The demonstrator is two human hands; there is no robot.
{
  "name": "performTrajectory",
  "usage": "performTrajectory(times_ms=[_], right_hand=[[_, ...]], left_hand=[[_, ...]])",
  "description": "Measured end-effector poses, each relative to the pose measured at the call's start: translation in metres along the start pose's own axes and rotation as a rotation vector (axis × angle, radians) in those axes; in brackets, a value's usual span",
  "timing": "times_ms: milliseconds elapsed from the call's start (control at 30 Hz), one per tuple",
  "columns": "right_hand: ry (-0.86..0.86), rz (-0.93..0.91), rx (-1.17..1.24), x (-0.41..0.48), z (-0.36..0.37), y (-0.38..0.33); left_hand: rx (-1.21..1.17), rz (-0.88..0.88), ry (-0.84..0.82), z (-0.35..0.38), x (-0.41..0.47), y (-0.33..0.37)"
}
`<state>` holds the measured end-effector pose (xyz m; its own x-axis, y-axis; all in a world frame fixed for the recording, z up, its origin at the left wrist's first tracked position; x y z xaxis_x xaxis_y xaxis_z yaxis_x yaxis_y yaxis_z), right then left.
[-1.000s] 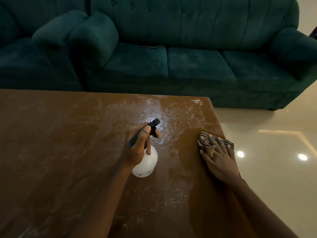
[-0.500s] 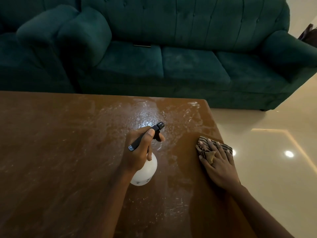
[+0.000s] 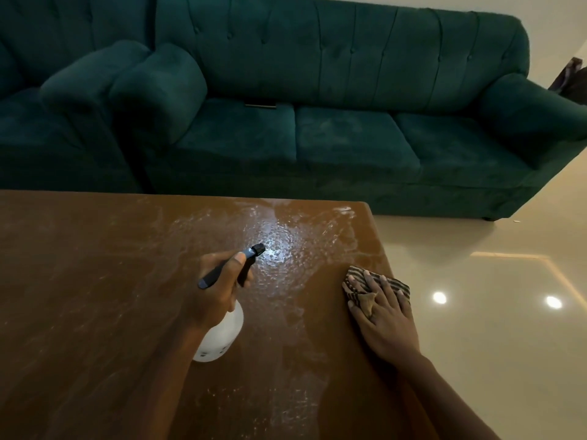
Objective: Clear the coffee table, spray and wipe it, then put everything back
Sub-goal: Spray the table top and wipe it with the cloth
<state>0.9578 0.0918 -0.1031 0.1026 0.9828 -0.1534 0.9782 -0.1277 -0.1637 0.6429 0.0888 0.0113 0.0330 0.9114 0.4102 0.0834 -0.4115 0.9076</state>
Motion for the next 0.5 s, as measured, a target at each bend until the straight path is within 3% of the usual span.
performTrajectory(times_ms=[167, 367, 500], right_hand=[[0.003, 0.011, 0.021, 0.012, -0.007, 0.002], [0.020, 0.024, 0.029, 0.015, -0.008, 0.002], [0.016, 0.013, 0.026, 0.015, -0.007, 0.003]], left_hand=[[0.111, -0.032, -0.085, 0.010, 0.003, 0.000], [0.403, -0.207, -0.175, 0.041, 0.029, -0.027], [0.504, -0.205, -0.202, 0.054, 0.047, -0.037]])
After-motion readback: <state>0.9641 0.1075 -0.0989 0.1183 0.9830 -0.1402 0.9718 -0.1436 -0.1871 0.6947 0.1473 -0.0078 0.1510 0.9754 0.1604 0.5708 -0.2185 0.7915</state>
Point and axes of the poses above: each hand's wrist, its own x-axis towards the middle knuckle, its own z-axis out of the palm, y = z × x, the point moved 5 cm from there along x, towards the middle knuckle, and after that the axes turned 10 degrees about z, right-handed, at the moved point
